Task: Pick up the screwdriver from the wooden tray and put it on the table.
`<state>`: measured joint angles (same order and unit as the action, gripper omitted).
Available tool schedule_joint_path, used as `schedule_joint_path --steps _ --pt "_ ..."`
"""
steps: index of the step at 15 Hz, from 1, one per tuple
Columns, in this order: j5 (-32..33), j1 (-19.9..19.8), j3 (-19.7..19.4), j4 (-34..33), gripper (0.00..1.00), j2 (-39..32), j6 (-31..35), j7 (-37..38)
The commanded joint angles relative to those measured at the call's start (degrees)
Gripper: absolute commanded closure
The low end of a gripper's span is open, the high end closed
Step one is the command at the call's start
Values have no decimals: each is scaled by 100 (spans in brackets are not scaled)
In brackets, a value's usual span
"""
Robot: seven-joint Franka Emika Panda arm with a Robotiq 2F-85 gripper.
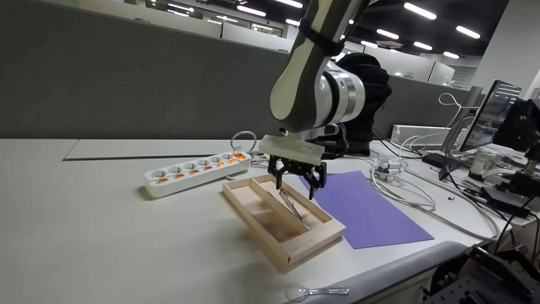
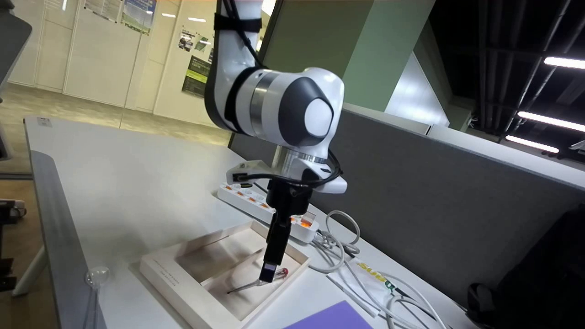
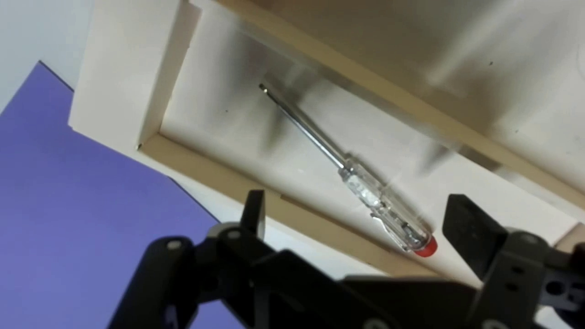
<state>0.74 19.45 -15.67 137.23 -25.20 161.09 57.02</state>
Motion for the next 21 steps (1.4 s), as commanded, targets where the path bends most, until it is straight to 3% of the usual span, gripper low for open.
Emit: schedule_joint_path --steps 1,15,16,17,21 --pt "101 -46 3 162 0 110 33 236" --pt "-200 18 -46 227 0 -500 1136 -1" --pt "-242 34 -54 229 25 -537 1201 -11" --pt "-299 21 -33 230 25 -561 1247 -41" --pt "-544 35 -23 244 55 -576 1408 -153"
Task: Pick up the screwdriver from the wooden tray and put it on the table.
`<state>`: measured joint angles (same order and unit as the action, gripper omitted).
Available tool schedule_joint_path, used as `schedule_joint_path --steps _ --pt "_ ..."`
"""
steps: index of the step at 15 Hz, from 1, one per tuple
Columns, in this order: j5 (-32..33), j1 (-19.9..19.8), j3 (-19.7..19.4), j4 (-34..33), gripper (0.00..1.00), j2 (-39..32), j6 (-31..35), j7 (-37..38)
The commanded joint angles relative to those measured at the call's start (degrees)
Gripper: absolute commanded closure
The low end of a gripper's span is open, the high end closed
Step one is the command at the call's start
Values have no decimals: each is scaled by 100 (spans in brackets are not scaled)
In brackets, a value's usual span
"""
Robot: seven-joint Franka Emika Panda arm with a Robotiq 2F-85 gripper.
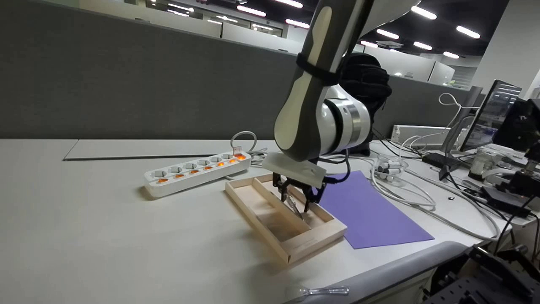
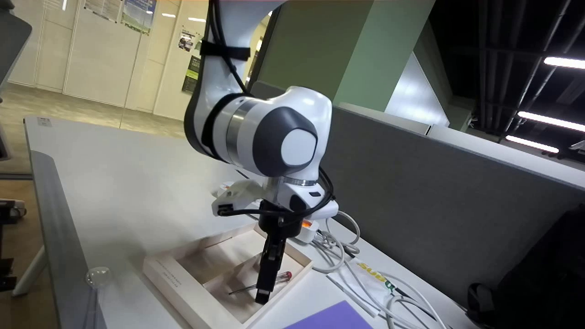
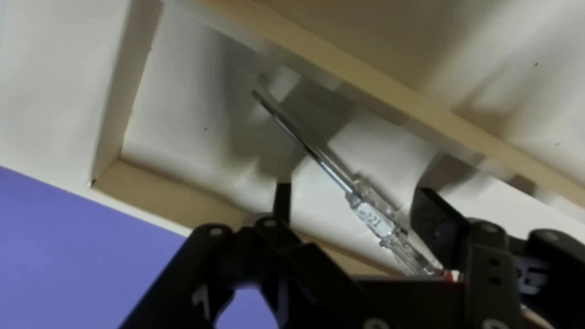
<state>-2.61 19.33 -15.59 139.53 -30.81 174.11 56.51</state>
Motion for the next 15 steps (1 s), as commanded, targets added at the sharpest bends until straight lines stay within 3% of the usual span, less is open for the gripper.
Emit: schedule_joint_path --steps 1,7,15 --pt "-266 37 -22 24 60 10 120 -138" --pt "-413 37 -24 90 97 201 164 -427" --pt "-390 109 -158 310 96 961 278 -919"
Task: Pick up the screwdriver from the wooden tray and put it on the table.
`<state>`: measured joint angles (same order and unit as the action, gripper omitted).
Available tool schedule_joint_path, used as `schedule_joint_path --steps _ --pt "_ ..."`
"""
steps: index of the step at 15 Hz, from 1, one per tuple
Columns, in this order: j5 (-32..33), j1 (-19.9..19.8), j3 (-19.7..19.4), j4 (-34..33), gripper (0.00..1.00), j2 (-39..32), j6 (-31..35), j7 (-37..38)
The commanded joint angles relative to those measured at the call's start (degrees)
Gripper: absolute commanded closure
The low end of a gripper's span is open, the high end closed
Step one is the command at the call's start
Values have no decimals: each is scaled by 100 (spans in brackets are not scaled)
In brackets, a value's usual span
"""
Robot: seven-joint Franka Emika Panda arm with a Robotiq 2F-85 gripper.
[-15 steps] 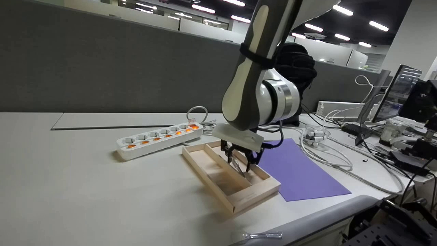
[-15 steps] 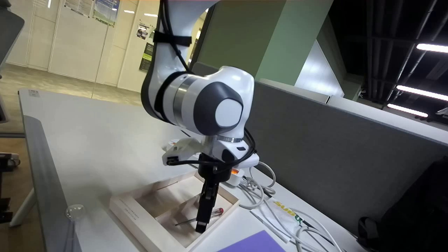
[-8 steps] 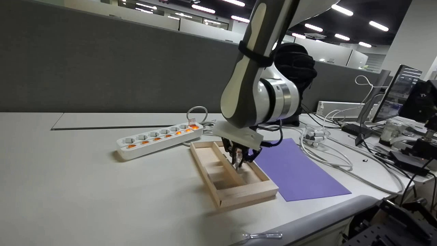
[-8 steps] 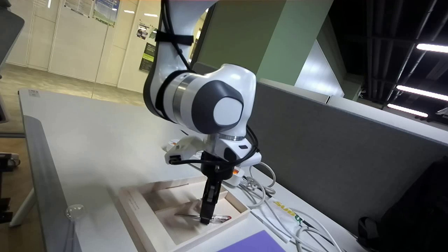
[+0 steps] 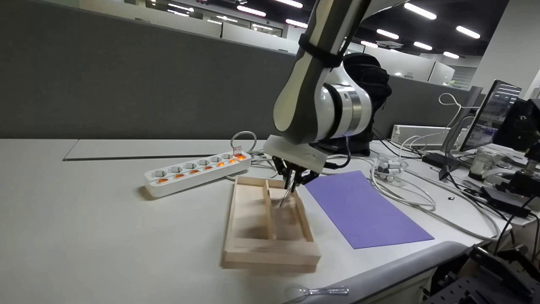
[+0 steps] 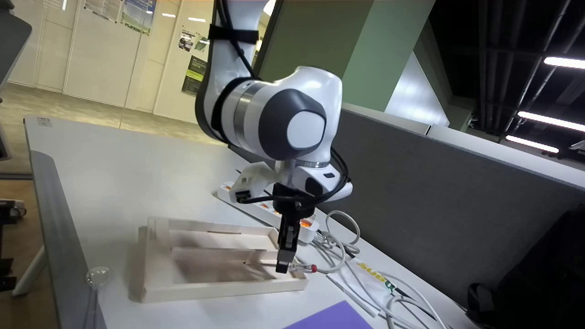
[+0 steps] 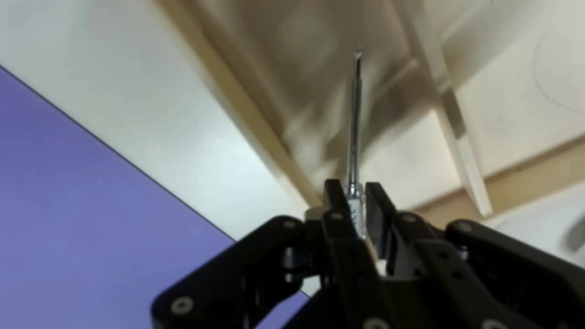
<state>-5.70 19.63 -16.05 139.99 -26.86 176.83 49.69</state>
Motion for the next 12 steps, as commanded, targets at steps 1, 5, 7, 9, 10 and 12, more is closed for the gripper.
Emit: schedule_joint_path --steps 1,5,7,9,10,12 --pt "-77 90 -165 289 96 723 -74 -262" --pt "78 114 -547 381 96 1089 -98 -104" --pt "68 47 -773 456 96 1178 -122 -90" --pt "-32 -138 -913 573 96 1275 -188 -129" --pt "-58 -192 -1006 613 96 1282 -212 -127" --pt "-143 -440 -1065 688 96 1280 -327 -163"
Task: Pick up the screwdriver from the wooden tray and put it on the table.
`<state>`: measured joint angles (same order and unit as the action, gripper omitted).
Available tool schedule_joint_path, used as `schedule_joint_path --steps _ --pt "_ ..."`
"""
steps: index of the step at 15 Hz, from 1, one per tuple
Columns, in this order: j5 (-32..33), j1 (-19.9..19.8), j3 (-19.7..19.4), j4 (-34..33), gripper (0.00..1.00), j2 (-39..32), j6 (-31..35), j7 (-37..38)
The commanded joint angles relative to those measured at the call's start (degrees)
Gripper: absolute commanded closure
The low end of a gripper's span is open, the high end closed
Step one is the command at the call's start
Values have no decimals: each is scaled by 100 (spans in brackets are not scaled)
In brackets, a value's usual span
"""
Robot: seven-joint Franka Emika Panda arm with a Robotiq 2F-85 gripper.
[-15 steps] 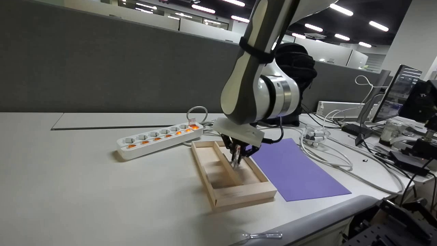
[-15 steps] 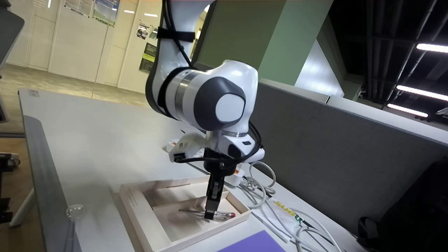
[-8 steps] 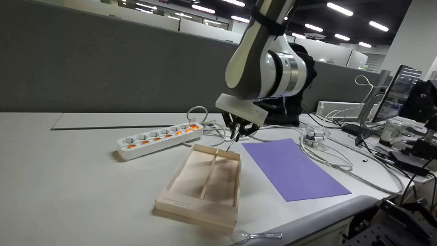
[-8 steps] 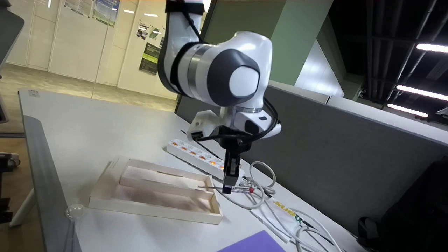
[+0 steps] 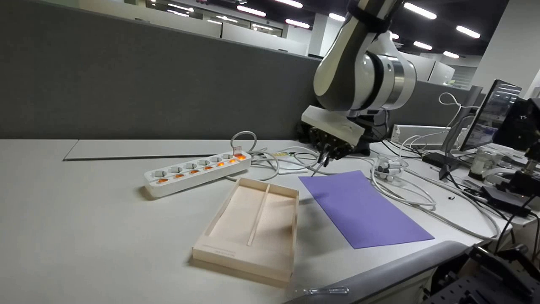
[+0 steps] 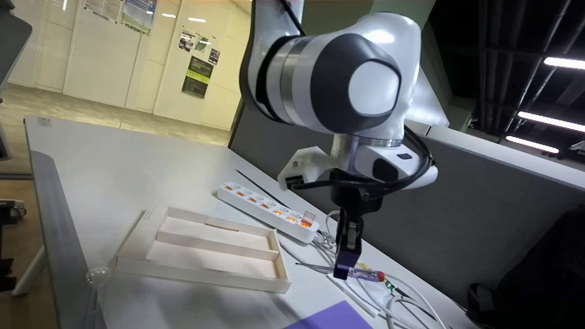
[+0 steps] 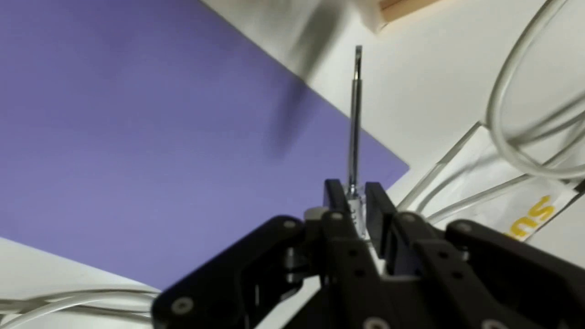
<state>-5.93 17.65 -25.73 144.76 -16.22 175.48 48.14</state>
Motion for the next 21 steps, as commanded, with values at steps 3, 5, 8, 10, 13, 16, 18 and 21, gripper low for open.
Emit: schedule_joint_path --steps 3,5,8,10,13,16,18,21 --pt "-321 -644 51 220 96 101 -379 -73" --pt "-422 -1072 368 165 96 35 -550 -101" --pt "-871 -1743 1003 13 96 -9 -1011 -402" --pt "-1355 -2238 1507 -149 96 -95 -1359 -896" --pt "-1836 -2593 1765 -452 96 -386 -1758 -1412" --pt "-1759 -2579 1592 -685 96 -737 -1838 -1340" --pt "-1717 -2559 1517 -803 96 -939 -1806 -1265" --pt "-1684 -2496 1427 -937 96 -1174 -1763 -1195"
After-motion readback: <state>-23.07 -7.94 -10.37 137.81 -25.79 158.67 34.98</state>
